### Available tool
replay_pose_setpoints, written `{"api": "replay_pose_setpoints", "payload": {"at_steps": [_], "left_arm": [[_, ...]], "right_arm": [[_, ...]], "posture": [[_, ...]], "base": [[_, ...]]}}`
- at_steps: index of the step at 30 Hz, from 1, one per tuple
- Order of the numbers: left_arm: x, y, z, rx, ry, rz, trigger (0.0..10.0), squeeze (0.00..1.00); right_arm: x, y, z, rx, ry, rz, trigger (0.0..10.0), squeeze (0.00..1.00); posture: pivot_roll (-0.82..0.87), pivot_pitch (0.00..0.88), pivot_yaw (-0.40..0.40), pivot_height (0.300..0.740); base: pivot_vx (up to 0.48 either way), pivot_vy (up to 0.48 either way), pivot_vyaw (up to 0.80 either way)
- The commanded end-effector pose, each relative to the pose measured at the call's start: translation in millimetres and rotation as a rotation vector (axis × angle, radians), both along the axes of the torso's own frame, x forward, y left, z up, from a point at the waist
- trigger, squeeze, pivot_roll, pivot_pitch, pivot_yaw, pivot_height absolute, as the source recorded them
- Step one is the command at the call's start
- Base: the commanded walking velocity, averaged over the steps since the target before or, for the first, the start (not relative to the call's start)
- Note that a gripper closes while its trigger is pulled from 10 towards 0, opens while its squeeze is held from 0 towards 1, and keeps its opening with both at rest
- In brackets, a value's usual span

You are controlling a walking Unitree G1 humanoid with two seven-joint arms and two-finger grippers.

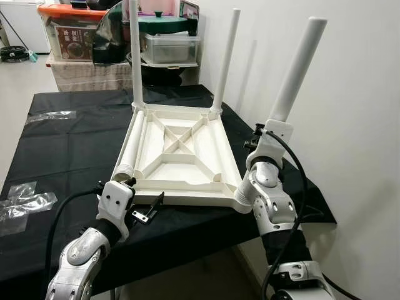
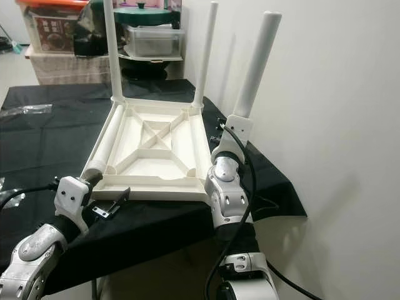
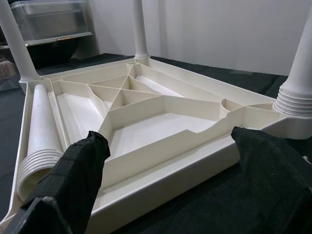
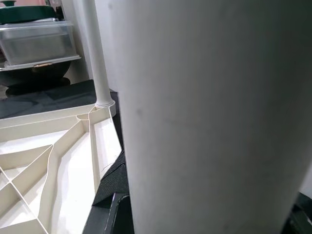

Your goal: Building children table

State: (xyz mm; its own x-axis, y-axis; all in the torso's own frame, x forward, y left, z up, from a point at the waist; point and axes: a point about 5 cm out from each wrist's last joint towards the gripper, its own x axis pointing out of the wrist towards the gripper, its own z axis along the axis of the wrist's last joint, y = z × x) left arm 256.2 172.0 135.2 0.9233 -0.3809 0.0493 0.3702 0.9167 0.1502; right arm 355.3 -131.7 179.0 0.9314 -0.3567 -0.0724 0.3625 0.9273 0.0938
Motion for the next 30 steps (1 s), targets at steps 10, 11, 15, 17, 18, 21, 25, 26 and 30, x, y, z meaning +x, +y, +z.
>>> {"api": "replay_pose_setpoints", "payload": {"at_steps": [10, 11, 15, 17, 18, 21, 25, 26, 30], "left_arm": [[1.8, -0.1, -1.3, 0.011, 0.004, -0.006, 10.0, 0.0], [1.8, -0.1, -1.3, 0.011, 0.004, -0.006, 10.0, 0.0], [2.0, -0.5, -1.5, 0.011, 0.004, -0.008, 10.0, 0.0], [2.2, -0.5, -1.5, 0.013, 0.004, -0.009, 10.0, 0.0], [2.2, -0.5, -1.5, 0.013, 0.004, -0.009, 10.0, 0.0], [2.7, -0.5, -1.4, 0.014, 0.004, -0.011, 10.0, 0.0], [3.2, -0.7, -1.4, 0.014, 0.004, -0.014, 10.0, 0.0], [3.3, -1.1, -1.5, 0.013, 0.004, -0.016, 10.0, 0.0], [3.4, -1.7, -1.5, 0.013, 0.005, -0.019, 10.0, 0.0]], "right_arm": [[-7.1, -2.4, -48.1, -0.006, 0.23, 0.038, 10.0, 0.0], [-7.1, -2.4, -48.1, -0.006, 0.23, 0.038, 10.0, 0.0], [-6.9, -0.6, -47.0, -0.013, 0.23, 0.052, 10.0, 0.0], [-6.9, 0.1, -46.3, -0.012, 0.228, 0.056, 10.0, 0.0], [-6.9, 0.1, -46.3, -0.012, 0.228, 0.056, 10.0, 0.0], [-6.8, 0.5, -44.5, -0.008, 0.224, 0.059, 10.0, 0.0], [-6.4, -0.6, -42.5, -0.005, 0.223, 0.059, 10.0, 0.0], [-6.3, -1.0, -41.3, -0.002, 0.222, 0.059, 10.0, 0.0], [-6.3, -1.0, -40.7, 0.002, 0.222, 0.06, 10.0, 0.0]], "posture": [[0.04, 0.0, -0.094, 0.74], [0.04, 0.0, -0.094, 0.74], [0.04, 0.0, -0.094, 0.74], [0.04, 0.0, -0.094, 0.74], [0.04, 0.0, -0.094, 0.74], [0.04, 0.0, -0.091, 0.74], [0.03, 0.0, -0.09, 0.74], [0.03, 0.0, -0.089, 0.74], [0.03, 0.0, -0.089, 0.74]], "base": [[0.0, 0.0, 0.0], [0.0, 0.0, 0.0], [0.0, 0.0, 0.0], [0.0, 0.0, 0.0], [0.0, 0.0, 0.0], [0.0, 0.0, 0.0], [0.0, 0.0, 0.0], [0.0, 0.0, 0.0], [0.0, 0.0, 0.0]]}}
